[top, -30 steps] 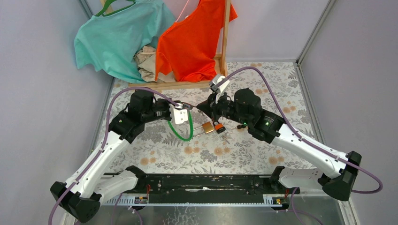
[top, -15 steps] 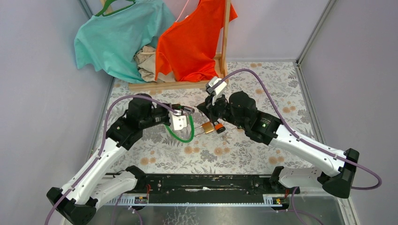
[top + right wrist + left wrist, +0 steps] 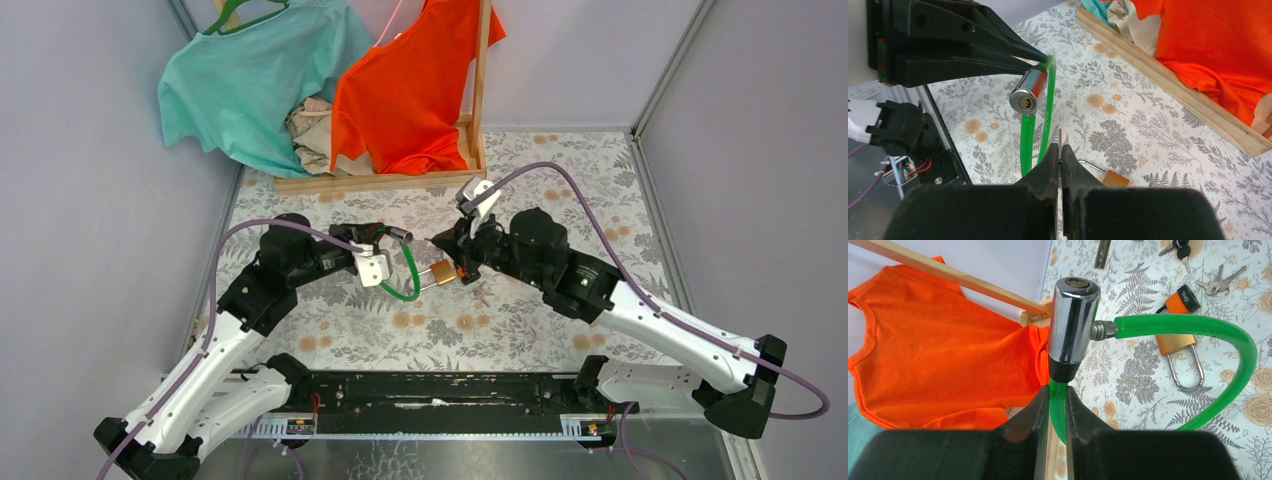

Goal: Unlock with the key

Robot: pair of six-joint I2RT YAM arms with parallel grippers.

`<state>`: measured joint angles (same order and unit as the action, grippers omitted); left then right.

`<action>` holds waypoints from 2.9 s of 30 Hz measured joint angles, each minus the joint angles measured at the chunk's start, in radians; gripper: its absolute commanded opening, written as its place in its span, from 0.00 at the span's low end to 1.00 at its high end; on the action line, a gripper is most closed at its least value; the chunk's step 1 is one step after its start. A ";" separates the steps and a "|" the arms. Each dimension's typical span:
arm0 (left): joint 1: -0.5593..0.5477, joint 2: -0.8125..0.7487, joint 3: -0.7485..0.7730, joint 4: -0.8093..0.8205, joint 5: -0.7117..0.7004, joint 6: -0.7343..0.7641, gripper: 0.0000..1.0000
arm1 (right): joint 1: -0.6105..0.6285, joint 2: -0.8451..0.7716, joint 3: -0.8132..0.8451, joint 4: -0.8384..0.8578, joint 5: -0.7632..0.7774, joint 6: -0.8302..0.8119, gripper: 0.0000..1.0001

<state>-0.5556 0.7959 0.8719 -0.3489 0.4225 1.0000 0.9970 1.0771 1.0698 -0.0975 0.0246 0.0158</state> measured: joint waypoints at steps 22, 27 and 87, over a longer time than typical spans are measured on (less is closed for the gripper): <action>0.000 -0.030 0.015 -0.002 0.188 0.000 0.00 | 0.002 -0.107 0.001 0.005 -0.143 0.023 0.00; 0.000 -0.015 0.027 -0.006 0.188 0.000 0.00 | 0.002 -0.114 0.001 0.005 -0.163 0.027 0.00; -0.017 0.056 0.078 -0.074 0.080 0.008 0.00 | 0.003 -0.046 0.013 0.012 -0.097 0.015 0.00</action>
<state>-0.5728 0.8516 0.9497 -0.4229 0.5030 1.0080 1.0004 1.0313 1.0832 -0.0856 -0.0723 0.0311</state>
